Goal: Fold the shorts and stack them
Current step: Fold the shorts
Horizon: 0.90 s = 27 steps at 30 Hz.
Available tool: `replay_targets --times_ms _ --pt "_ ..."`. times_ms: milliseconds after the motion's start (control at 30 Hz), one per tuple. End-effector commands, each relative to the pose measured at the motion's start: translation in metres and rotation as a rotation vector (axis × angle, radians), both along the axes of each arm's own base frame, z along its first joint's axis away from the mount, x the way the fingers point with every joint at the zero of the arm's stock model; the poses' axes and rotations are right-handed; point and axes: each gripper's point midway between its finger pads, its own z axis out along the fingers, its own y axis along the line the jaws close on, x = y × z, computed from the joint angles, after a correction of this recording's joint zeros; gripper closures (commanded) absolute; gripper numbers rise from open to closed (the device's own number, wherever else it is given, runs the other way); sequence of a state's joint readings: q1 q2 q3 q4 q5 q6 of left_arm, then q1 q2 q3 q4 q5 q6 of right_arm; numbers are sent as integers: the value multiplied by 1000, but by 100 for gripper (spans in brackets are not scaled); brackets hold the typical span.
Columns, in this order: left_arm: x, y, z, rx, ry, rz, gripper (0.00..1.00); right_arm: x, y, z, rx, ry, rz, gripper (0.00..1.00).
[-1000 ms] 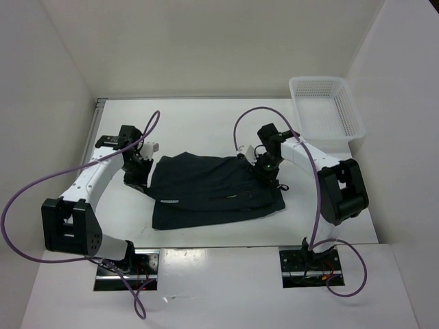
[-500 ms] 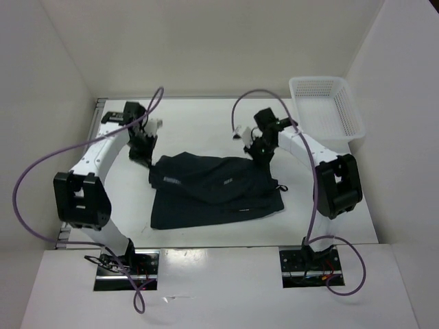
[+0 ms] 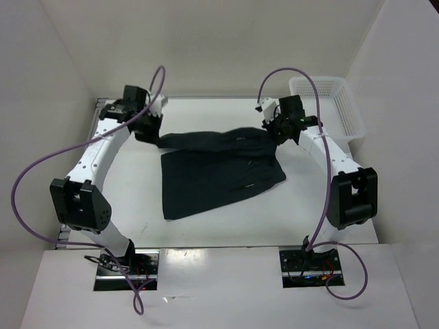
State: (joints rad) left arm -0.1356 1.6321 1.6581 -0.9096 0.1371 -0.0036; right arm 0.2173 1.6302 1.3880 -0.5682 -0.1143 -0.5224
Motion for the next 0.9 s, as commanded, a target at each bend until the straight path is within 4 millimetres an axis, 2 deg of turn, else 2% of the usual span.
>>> replay_targets --times_ms 0,33,133,167,200,267,300,400,433,533,567,600,667,733,867 --pt "-45 -15 -42 -4 157 -65 100 -9 -4 -5 -39 -19 27 100" --pt "-57 -15 -49 -10 181 -71 100 -10 -5 -8 -52 -14 39 100" --pt "-80 -27 -54 -47 228 -117 100 -15 -16 -13 -61 1 37 100" --pt "-91 -26 -53 -53 246 -121 100 -16 -13 -9 -57 -13 64 100" --pt "-104 -29 -61 -54 287 -134 100 -21 -18 -12 -70 11 66 100" --pt "-117 -26 -67 -49 322 -132 100 -26 -16 -7 -79 4 110 100" --pt "-123 -24 -67 -47 333 -131 100 -33 -16 -12 -82 35 130 100" --pt "-131 -21 -61 -37 336 -126 100 -38 -10 4 -81 22 203 100" --pt "-132 -23 -57 -49 336 -132 100 -51 -11 2 -91 56 235 100" --pt "-146 -34 -48 -104 361 -170 100 -81 -12 -16 -135 106 327 100" --pt "-151 -35 -52 -101 377 -177 100 -90 -8 -25 -166 122 358 100" --pt "-161 -36 -63 -92 419 -187 100 -104 -14 -42 -212 151 358 100" --pt "-168 -37 -76 -84 462 -194 100 -117 -19 -63 -246 177 371 100" --pt "-177 -37 -89 -75 508 -199 100 -119 -22 -69 -257 177 365 100" --pt "-184 -29 -101 -35 544 -182 100 -119 -27 -67 -288 155 366 100"
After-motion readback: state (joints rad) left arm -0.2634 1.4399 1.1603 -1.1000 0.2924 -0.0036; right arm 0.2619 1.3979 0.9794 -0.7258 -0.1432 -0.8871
